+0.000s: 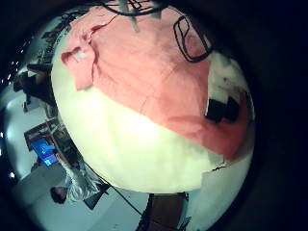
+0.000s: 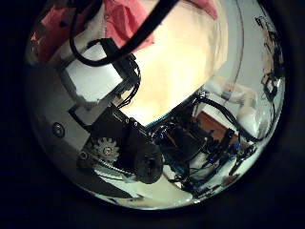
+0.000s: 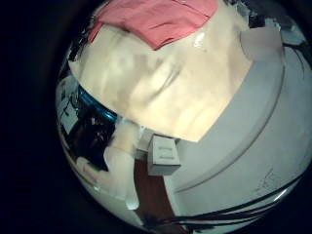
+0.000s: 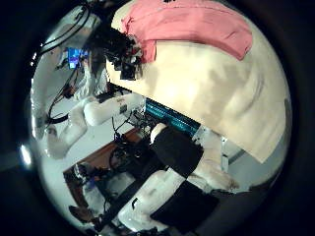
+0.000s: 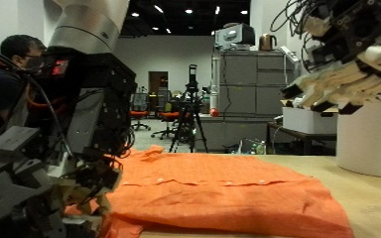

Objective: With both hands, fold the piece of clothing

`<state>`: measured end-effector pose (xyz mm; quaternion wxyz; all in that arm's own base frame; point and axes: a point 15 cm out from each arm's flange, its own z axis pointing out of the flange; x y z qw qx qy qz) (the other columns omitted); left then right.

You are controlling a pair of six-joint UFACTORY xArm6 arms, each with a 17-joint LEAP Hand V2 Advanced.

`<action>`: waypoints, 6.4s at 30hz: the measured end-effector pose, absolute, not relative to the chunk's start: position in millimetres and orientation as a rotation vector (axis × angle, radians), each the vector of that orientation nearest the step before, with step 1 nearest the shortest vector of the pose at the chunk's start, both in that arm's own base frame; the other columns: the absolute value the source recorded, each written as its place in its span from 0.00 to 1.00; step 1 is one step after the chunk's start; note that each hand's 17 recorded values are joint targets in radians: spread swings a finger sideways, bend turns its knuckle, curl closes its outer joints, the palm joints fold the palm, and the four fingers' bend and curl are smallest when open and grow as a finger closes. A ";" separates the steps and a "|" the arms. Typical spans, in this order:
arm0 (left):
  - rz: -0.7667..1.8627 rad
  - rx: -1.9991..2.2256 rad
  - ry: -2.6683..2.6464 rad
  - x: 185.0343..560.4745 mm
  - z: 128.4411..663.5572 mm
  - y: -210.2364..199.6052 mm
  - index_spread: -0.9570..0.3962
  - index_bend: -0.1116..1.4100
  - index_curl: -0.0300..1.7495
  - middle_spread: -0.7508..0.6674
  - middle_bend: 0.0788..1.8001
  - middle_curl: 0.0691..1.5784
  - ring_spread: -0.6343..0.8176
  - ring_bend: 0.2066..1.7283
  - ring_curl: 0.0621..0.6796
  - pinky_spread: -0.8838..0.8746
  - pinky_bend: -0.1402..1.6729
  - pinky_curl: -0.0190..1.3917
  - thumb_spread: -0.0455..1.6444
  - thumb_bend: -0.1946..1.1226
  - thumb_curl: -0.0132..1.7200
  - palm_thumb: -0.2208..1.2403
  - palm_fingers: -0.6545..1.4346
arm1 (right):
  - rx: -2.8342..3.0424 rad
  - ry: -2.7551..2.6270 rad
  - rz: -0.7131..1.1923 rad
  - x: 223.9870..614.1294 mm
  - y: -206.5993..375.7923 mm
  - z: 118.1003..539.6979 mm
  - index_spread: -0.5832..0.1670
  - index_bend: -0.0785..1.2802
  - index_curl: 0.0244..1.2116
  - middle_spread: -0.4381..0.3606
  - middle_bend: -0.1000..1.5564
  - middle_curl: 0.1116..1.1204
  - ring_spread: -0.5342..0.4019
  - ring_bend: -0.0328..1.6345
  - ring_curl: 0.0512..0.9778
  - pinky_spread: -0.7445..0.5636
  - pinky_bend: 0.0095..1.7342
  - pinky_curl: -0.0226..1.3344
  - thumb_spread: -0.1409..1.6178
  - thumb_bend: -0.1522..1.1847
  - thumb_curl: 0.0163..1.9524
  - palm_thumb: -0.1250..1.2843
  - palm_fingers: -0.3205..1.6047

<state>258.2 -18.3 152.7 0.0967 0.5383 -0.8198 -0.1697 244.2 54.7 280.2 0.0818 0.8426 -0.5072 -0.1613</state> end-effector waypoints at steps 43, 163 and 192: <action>-0.465 1.607 -2.418 242.1 190.6 -18.9 0.13 0.34 0.74 0.18 0.60 0.53 0.14 0.78 0.72 0.15 0.75 0.39 0.57 0.14 0.41 0.74 0.87 | 2.358 -1.513 -0.148 319.5 41.6 130.7 0.30 0.23 0.26 0.31 0.32 0.38 0.26 0.45 0.34 0.26 0.28 0.22 0.66 0.11 0.17 0.66 0.63; 0.039 1.659 -2.131 383.0 240.8 18.9 0.79 0.18 0.22 0.74 0.07 0.18 0.77 0.22 0.23 0.79 0.28 0.22 0.67 0.13 0.17 0.30 0.31 | 2.476 -1.506 -0.183 446.6 -47.6 164.9 0.28 0.19 0.33 0.50 0.26 0.28 0.62 0.30 0.28 0.76 0.22 0.34 0.67 0.09 0.15 0.55 0.19; -0.002 1.656 -2.156 347.8 237.2 12.0 0.79 0.18 0.19 0.73 0.06 0.17 0.77 0.20 0.23 0.78 0.26 0.23 0.67 0.13 0.17 0.31 0.33 | 2.413 -1.526 -0.119 456.5 -82.7 132.7 0.33 0.61 0.54 0.36 0.67 0.53 0.30 0.67 0.51 0.22 0.48 0.41 0.65 0.15 0.22 0.82 0.88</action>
